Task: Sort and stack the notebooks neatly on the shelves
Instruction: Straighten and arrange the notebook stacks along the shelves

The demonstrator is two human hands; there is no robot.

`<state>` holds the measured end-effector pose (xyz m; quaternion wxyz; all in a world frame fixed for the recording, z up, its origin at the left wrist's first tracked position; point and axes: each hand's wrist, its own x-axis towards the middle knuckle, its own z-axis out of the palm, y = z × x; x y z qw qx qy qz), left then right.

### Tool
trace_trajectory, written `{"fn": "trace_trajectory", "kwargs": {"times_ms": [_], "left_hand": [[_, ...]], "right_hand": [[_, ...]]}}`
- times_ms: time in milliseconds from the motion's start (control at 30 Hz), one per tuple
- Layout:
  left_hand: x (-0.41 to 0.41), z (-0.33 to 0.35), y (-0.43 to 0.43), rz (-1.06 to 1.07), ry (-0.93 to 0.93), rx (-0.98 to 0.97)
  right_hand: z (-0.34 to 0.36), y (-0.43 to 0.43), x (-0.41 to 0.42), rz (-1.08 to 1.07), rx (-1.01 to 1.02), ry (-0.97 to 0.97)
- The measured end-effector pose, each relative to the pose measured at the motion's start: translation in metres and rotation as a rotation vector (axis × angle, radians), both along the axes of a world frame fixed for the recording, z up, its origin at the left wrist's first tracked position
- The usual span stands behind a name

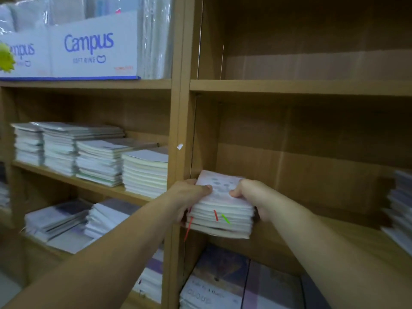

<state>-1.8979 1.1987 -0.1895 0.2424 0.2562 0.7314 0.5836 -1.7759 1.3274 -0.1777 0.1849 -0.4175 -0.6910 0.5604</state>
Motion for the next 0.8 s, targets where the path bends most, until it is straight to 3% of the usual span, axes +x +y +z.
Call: {"fn": "trace_trajectory", "kwargs": {"times_ms": [100, 200, 333, 467, 800], "left_hand": [[-0.01, -0.006, 0.003, 0.077, 0.093, -0.065], [-0.015, -0.025, -0.006, 0.107, 0.168, 0.015], [-0.02, -0.05, -0.043, -0.069, 0.461, 0.146], [-0.036, -0.067, -0.056, -0.162, 0.723, 0.068], [-0.048, -0.071, -0.042, -0.053, 0.739, 0.068]], "right_hand": [[-0.004, -0.004, -0.006, 0.0, -0.001, -0.028], [-0.013, -0.011, -0.006, 0.015, 0.136, 0.061], [-0.027, -0.012, 0.019, 0.166, 0.173, 0.165], [-0.048, -0.021, 0.046, 0.296, 0.48, 0.15], [-0.068, -0.028, 0.019, 0.212, 0.598, 0.214]]}}
